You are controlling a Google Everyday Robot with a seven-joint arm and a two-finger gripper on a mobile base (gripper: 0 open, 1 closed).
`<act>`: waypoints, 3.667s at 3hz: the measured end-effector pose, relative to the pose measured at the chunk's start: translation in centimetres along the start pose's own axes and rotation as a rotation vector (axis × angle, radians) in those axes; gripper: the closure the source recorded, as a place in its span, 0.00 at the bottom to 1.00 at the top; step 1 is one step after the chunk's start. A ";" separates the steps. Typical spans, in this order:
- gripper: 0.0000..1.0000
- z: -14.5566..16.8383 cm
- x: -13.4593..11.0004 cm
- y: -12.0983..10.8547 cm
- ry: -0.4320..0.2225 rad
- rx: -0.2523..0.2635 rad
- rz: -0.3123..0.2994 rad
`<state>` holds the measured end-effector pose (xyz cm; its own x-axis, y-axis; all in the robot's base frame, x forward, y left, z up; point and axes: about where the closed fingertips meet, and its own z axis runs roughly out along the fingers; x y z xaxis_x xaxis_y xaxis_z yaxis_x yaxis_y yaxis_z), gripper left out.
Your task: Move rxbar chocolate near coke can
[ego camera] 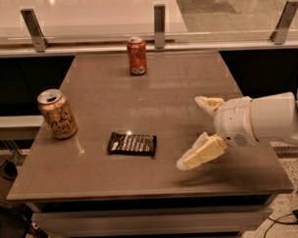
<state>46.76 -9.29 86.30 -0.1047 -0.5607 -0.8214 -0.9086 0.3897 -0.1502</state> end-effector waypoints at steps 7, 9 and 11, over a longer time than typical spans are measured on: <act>0.00 8.4 -1.0 1.3 -0.169 -0.115 0.099; 0.00 10.4 -1.6 4.1 -0.192 -0.117 0.097; 0.41 10.9 -2.0 5.2 -0.171 -0.114 0.096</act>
Offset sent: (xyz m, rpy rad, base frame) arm 0.0606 0.0235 -0.0453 0.1704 -0.0151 0.1264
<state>46.69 1.82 81.16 -0.1317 -0.3893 -0.9116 -0.9385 0.3450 -0.0117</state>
